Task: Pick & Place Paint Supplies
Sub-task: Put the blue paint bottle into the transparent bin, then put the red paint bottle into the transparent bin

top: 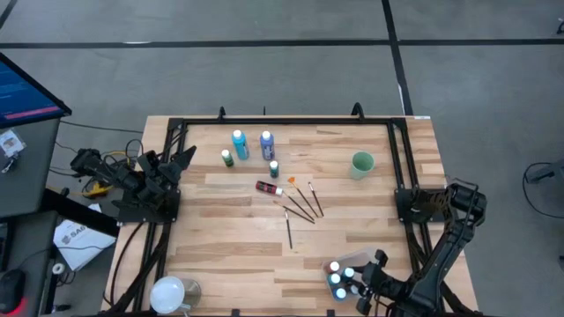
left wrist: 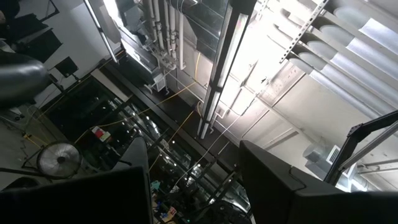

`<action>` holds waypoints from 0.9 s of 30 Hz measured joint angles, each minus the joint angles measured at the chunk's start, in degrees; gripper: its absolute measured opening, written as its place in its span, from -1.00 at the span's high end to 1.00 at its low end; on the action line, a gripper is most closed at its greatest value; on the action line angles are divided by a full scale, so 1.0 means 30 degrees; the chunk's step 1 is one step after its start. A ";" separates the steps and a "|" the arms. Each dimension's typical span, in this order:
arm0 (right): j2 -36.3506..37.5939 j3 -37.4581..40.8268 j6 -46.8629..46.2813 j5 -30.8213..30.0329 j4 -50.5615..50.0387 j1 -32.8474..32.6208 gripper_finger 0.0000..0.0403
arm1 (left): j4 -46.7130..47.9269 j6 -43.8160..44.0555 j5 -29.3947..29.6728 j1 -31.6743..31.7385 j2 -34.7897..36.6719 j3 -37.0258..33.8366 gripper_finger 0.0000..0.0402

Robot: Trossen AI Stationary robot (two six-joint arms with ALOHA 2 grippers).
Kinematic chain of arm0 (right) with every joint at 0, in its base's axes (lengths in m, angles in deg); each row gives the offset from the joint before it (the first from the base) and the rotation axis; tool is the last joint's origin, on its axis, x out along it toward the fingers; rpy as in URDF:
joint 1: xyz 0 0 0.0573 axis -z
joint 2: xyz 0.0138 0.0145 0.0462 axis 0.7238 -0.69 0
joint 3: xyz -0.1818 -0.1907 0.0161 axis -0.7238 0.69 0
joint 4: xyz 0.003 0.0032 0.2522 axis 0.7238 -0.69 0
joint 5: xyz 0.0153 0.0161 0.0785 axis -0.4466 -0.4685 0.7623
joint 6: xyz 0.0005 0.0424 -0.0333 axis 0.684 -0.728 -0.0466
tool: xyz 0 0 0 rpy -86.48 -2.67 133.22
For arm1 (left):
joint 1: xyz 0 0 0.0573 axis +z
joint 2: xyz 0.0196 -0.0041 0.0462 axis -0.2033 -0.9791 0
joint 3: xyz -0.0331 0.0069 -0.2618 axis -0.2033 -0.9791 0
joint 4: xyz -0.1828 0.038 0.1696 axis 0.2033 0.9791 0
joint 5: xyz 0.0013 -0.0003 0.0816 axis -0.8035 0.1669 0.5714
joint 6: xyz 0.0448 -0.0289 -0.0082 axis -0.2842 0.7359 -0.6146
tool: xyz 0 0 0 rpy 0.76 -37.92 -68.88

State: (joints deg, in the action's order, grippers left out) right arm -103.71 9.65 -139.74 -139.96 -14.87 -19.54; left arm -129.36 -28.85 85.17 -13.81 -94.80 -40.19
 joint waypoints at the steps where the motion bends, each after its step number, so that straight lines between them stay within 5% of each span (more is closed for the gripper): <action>1: 0.0000 0.0000 0.0224 0.0000 0.0068 0.0000 0.38 | 0.0000 -0.0003 0.0000 0.0000 0.0000 -0.0003 0.34; 18: 0.0000 -0.0282 0.0237 0.0306 0.0072 0.0293 0.04 | 0.0000 -0.0003 -0.0001 0.0000 0.0000 0.0000 0.34; 27: 0.0970 -0.2026 0.0395 0.0670 -0.2631 0.1131 -0.20 | 0.0000 -0.0002 0.0007 0.0000 0.0000 0.0000 0.34</action>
State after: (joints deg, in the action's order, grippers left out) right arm -100.80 3.58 -138.56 -137.95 -22.77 -16.15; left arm -129.36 -28.86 85.19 -13.81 -94.80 -40.19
